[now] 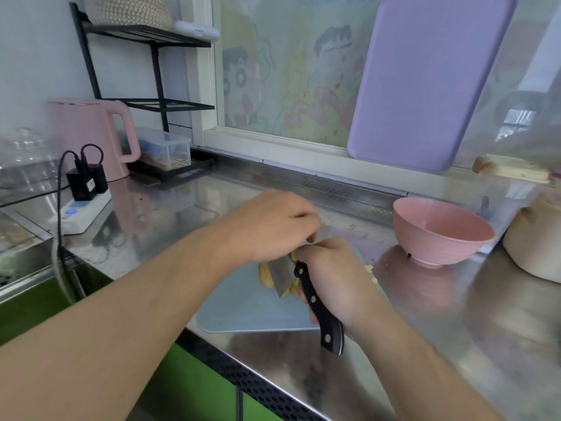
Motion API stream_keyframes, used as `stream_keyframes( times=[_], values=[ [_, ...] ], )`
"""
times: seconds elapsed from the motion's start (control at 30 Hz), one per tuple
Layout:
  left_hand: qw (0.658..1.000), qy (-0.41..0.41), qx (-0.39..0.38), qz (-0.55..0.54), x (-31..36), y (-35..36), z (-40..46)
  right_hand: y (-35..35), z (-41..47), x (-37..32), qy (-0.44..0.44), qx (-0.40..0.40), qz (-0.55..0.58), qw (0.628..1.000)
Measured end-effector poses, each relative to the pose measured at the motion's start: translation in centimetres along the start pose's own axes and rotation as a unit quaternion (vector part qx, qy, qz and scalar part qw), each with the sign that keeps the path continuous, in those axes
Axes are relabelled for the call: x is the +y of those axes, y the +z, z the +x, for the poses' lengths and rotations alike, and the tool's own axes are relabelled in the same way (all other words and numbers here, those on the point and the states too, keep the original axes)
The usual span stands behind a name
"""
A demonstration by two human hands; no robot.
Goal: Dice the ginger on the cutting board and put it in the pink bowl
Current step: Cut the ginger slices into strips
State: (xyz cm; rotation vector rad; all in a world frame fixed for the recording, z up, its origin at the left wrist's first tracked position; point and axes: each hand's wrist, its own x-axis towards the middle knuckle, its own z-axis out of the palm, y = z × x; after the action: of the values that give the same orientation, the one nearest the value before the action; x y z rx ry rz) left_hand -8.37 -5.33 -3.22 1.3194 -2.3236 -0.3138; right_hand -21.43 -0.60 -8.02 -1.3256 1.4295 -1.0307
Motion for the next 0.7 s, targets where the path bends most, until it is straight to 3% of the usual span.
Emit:
stream_keyframes(
  times=[0.17,0.5,0.7],
  values=[
    [0.996,-0.032,-0.049,0.063,-0.1,0.9,1.3,-0.4,0.1,0.1,0.015,-0.01,0.02,1.0],
    [0.991,-0.036,-0.099,0.078,-0.5,1.7,2.3,-0.8,0.7,0.3,0.043,-0.018,0.047,0.998],
    [0.997,0.01,-0.077,-0.02,-1.3,1.7,2.8,-1.0,0.5,0.1,0.032,-0.018,0.051,0.998]
  ],
)
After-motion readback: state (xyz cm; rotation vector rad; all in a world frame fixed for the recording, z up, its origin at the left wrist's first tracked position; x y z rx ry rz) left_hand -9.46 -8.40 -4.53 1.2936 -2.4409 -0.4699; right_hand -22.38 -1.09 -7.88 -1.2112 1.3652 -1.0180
